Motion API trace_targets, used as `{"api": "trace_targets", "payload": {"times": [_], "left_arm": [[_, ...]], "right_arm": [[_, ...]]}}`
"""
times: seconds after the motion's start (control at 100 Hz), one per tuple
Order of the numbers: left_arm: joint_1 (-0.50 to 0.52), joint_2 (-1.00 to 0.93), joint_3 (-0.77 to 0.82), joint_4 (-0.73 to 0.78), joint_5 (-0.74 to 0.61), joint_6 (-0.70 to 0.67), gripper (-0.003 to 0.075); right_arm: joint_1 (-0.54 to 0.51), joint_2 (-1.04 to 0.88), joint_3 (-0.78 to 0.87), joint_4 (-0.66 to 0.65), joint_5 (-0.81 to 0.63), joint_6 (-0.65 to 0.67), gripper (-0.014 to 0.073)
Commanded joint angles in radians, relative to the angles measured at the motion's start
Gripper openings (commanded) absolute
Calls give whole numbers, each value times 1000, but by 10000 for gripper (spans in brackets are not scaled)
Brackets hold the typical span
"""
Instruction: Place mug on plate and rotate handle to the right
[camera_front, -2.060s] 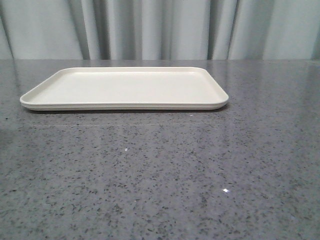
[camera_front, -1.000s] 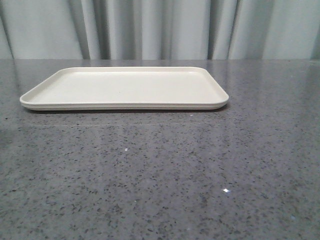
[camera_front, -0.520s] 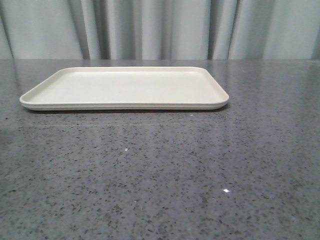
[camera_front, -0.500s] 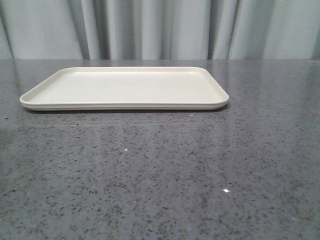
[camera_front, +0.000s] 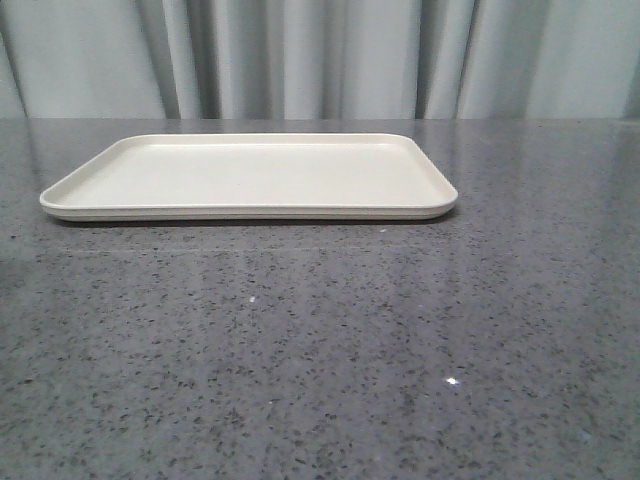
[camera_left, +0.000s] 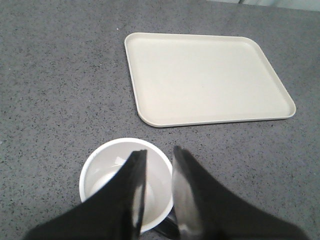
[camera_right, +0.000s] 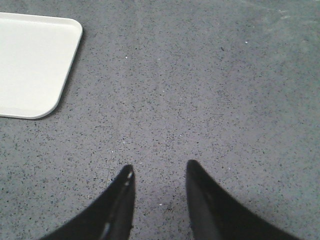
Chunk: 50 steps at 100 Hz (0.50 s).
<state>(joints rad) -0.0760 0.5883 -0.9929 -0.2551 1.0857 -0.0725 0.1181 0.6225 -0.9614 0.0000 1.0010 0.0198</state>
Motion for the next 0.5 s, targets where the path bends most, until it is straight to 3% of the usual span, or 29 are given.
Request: {"api": "trace_targets", "payload": {"times": [0.0, 0.08, 0.15, 0.49], "left_arm": [[2, 13, -33, -17, -49, 0, 332], [2, 13, -33, -17, -49, 0, 481], [2, 13, -33, -17, -46, -2, 552], [2, 91, -33, 79, 38, -4, 556]], "right_arm": [[-5, 8, -34, -11, -62, -2, 459], [-5, 8, -34, -11, -62, -2, 498], [-5, 8, -34, -11, -63, -2, 498], [-5, 8, -34, -11, -69, -2, 498]]}}
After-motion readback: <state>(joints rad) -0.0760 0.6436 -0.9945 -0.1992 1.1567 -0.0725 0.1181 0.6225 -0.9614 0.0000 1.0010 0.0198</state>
